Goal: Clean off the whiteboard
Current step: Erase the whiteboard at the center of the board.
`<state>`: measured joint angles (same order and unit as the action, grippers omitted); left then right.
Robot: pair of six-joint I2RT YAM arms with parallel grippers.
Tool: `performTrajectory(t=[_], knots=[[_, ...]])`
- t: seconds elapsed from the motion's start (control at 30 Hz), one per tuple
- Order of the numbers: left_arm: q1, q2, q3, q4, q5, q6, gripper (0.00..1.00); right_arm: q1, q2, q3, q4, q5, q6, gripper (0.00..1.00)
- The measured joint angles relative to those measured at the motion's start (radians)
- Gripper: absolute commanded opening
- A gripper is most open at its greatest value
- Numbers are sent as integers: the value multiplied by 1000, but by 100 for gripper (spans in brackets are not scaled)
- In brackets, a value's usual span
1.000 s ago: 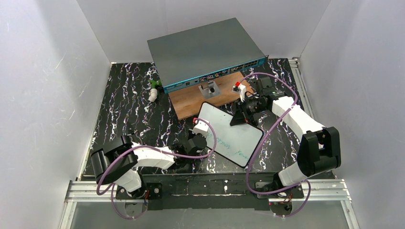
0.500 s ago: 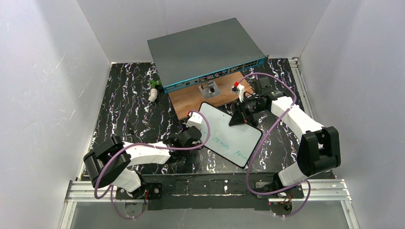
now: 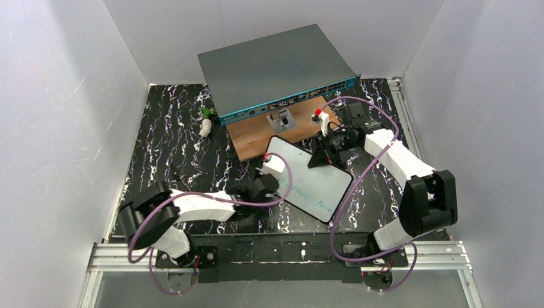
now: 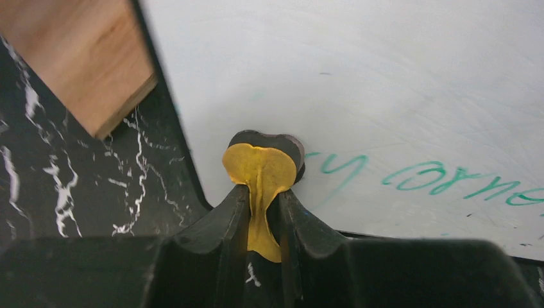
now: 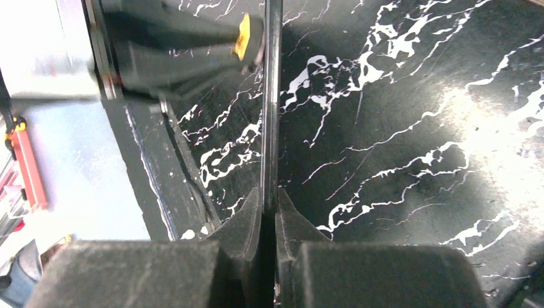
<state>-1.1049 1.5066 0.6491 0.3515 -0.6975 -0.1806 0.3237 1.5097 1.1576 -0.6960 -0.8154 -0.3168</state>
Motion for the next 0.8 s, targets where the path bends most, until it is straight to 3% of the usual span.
performTrajectory(t=[0.1,0.23,0.63,0.8], knots=[[90,-115,-74,7,123,-121,0,15,4,0,-6,-8,-4,1],[130,-127,-65,11,164,-185,0,21,6,0,-6,-7,0,1],[-23,13,14,49,96,-74,0,-5,8,0,-9,1,1,1],[-29,16,7,63,72,-110,0,-6,8,0,-8,-2,0,1]])
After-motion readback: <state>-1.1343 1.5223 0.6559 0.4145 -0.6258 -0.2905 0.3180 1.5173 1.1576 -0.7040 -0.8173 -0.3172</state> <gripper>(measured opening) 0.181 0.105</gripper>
